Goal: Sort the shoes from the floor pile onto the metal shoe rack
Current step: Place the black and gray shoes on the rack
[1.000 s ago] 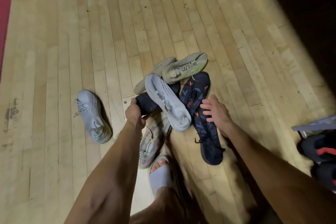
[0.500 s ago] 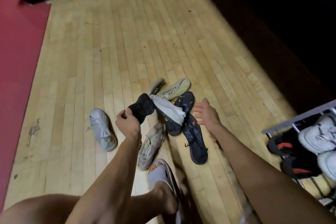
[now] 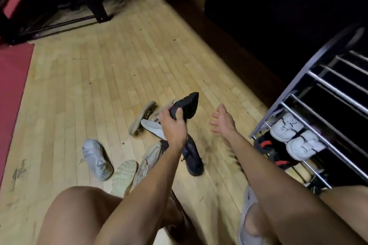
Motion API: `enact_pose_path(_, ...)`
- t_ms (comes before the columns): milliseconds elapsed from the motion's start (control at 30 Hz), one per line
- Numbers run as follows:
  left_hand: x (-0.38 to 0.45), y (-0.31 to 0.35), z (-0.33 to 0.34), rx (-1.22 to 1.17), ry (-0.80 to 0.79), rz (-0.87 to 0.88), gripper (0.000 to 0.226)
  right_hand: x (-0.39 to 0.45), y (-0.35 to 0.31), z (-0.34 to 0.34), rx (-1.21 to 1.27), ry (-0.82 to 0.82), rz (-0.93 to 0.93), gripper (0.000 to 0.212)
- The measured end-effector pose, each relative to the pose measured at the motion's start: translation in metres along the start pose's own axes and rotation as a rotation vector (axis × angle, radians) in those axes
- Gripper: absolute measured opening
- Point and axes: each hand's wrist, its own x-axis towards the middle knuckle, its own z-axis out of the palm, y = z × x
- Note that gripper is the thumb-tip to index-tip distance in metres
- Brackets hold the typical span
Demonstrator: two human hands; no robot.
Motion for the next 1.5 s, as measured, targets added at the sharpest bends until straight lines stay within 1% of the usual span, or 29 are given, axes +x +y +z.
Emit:
enact_pose_path(67, -0.023, 0.009, 0.017, 0.035, -0.074, 0.067, 0.038, -0.005, 0.004, -0.026, 0.026, 0.031, 0.01, 0.068)
enact_pose_path(167, -0.065, 0.02, 0.042, 0.045, -0.205, 0.166, 0.036, -0.017, 0.017, -0.064, 0.096, 0.084, 0.034, 0.063)
enact_pose_path(233, -0.096, 0.024, 0.058, 0.038, -0.302, 0.222, 0.034, -0.03, 0.028, -0.09, 0.113, 0.13, 0.072, 0.057)
enact_pose_path(333, -0.14, 0.028, 0.086, 0.024, -0.471, 0.32, 0.035, -0.049, 0.048, -0.136, 0.164, 0.19, 0.069, 0.043)
enact_pose_path(433, -0.181, 0.032, 0.114, 0.061, -0.605, 0.428, 0.034, -0.056, 0.069, -0.186, 0.225, 0.313, 0.105, 0.054)
enact_pose_path(533, -0.221, 0.038, 0.138, 0.073, -0.707, 0.502, 0.036, -0.067, 0.086, -0.23, 0.225, 0.427, 0.137, 0.049)
enact_pose_path(567, -0.232, 0.04, 0.146, 0.079, -0.732, 0.525, 0.037, -0.068, 0.093, -0.243, 0.21, 0.452, 0.153, 0.054)
enact_pose_path(667, -0.259, 0.044, 0.169, 0.117, -0.821, 0.62, 0.034, -0.067, 0.112, -0.277, 0.198, 0.495, 0.209, 0.082)
enact_pose_path(700, -0.267, 0.046, 0.176, 0.132, -0.848, 0.644, 0.032, -0.066, 0.117, -0.286, 0.224, 0.513, 0.228, 0.086)
enact_pose_path(733, -0.275, 0.047, 0.182, 0.144, -0.873, 0.657, 0.031, -0.067, 0.121, -0.294, 0.266, 0.52, 0.242, 0.083)
enact_pose_path(833, -0.295, 0.044, 0.194, 0.158, -0.929, 0.67, 0.03, -0.072, 0.131, -0.313, 0.413, 0.525, 0.282, 0.053)
enact_pose_path(900, -0.303, 0.038, 0.198, 0.17, -0.947, 0.685, 0.03, -0.071, 0.144, -0.322, 0.506, 0.491, 0.316, 0.049)
enact_pose_path(1000, -0.31, 0.025, 0.202, 0.184, -0.973, 0.696, 0.031, -0.066, 0.162, -0.33, 0.582, 0.496, 0.319, 0.053)
enact_pose_path(1033, -0.312, 0.023, 0.203, 0.178, -0.978, 0.707, 0.034, -0.065, 0.165, -0.333, 0.599, 0.502, 0.319, 0.05)
enact_pose_path(1100, -0.315, 0.02, 0.208, 0.167, -0.991, 0.717, 0.042, -0.064, 0.173, -0.338, 0.617, 0.52, 0.297, 0.035)
enact_pose_path(1133, -0.316, 0.015, 0.212, 0.175, -0.986, 0.678, 0.046, -0.065, 0.176, -0.34, 0.631, 0.515, 0.282, 0.025)
enact_pose_path(1167, -0.316, 0.009, 0.218, 0.179, -0.99, 0.579, 0.051, -0.064, 0.179, -0.342, 0.635, 0.507, 0.275, 0.016)
enact_pose_path(1200, -0.315, 0.005, 0.224, 0.178, -1.005, 0.403, 0.058, -0.062, 0.185, -0.343, 0.655, 0.5, 0.263, 0.007)
enact_pose_path(1233, -0.315, 0.003, 0.23, 0.158, -1.023, 0.19, 0.064, -0.061, 0.188, -0.345, 0.691, 0.497, 0.249, 0.013)
enact_pose_path(1267, -0.315, -0.004, 0.235, 0.151, -1.045, -0.023, 0.064, -0.06, 0.191, -0.345, 0.725, 0.494, 0.227, 0.028)
enact_pose_path(1300, -0.316, -0.004, 0.238, 0.149, -1.073, -0.192, 0.056, -0.06, 0.191, -0.346, 0.744, 0.496, 0.212, 0.042)
enact_pose_path(1333, -0.315, -0.007, 0.241, 0.149, -1.088, -0.305, 0.044, -0.056, 0.194, -0.348, 0.722, 0.505, 0.203, 0.049)
enact_pose_path(1367, -0.315, -0.008, 0.246, 0.138, -1.094, -0.369, 0.036, -0.054, 0.195, -0.35, 0.679, 0.507, 0.206, 0.051)
enact_pose_path(1400, -0.315, -0.008, 0.251, 0.124, -1.092, -0.417, 0.035, -0.05, 0.199, -0.352, 0.657, 0.513, 0.213, 0.05)
enact_pose_path(1500, -0.316, -0.012, 0.27, 0.087, -1.082, -0.479, 0.034, -0.04, 0.203, -0.357, 0.648, 0.567, 0.264, 0.035)
